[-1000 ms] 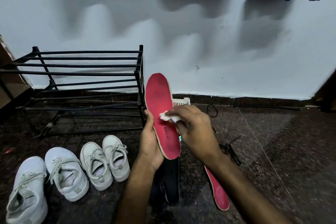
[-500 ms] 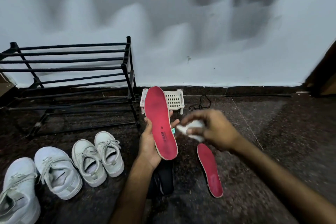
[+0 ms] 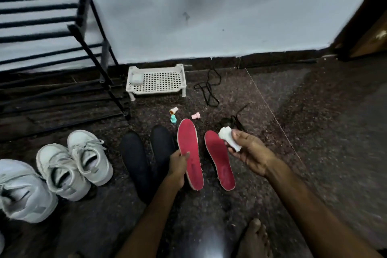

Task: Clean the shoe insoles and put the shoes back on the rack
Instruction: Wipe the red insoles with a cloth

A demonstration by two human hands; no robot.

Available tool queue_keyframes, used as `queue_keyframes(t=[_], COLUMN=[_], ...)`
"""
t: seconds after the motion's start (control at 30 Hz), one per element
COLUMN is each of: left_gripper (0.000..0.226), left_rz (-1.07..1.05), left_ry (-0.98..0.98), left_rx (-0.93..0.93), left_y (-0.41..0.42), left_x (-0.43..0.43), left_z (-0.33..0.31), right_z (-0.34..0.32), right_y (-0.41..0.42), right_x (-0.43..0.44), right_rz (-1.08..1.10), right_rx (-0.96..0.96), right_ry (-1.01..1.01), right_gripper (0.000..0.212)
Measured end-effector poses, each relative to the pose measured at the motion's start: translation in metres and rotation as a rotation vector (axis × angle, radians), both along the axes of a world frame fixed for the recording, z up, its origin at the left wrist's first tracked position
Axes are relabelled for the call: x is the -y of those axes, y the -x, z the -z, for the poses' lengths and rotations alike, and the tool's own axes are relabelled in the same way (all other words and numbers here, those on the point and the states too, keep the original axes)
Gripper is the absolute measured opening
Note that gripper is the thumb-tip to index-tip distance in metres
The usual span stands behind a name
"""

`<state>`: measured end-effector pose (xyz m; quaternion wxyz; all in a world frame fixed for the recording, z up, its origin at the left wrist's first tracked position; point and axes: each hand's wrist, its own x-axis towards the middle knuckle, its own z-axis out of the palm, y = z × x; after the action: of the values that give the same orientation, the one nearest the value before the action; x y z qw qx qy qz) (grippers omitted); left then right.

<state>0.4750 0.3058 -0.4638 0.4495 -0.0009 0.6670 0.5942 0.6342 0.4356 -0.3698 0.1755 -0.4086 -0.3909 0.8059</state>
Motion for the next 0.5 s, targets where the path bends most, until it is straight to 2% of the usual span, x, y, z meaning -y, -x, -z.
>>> queue_keyframes(t=[0.1, 0.2, 0.3, 0.5], left_gripper=[0.027, 0.032, 0.034, 0.041], left_rz=[0.057, 0.002, -0.064, -0.031], left_ry=[0.153, 0.229, 0.239, 0.199], left_rx=[-0.126, -0.152, -0.162, -0.264], left_y=[-0.007, -0.007, -0.002, -0.006], left_x=[-0.010, -0.016, -0.022, -0.034], left_z=[0.033, 0.056, 0.069, 0.077], right_z=[0.042, 0.067, 0.095, 0.128], right_y=[-0.007, -0.014, -0.020, -0.018], right_x=[-0.002, 0.001, 0.002, 0.000], right_rz=[0.027, 0.035, 0.042, -0.110], right_rx=[0.226, 0.445, 0.626, 1.016], right_ry=[-0.097, -0.172, -0.276, -0.465], right_gripper=[0.027, 0.017, 0.025, 0.016])
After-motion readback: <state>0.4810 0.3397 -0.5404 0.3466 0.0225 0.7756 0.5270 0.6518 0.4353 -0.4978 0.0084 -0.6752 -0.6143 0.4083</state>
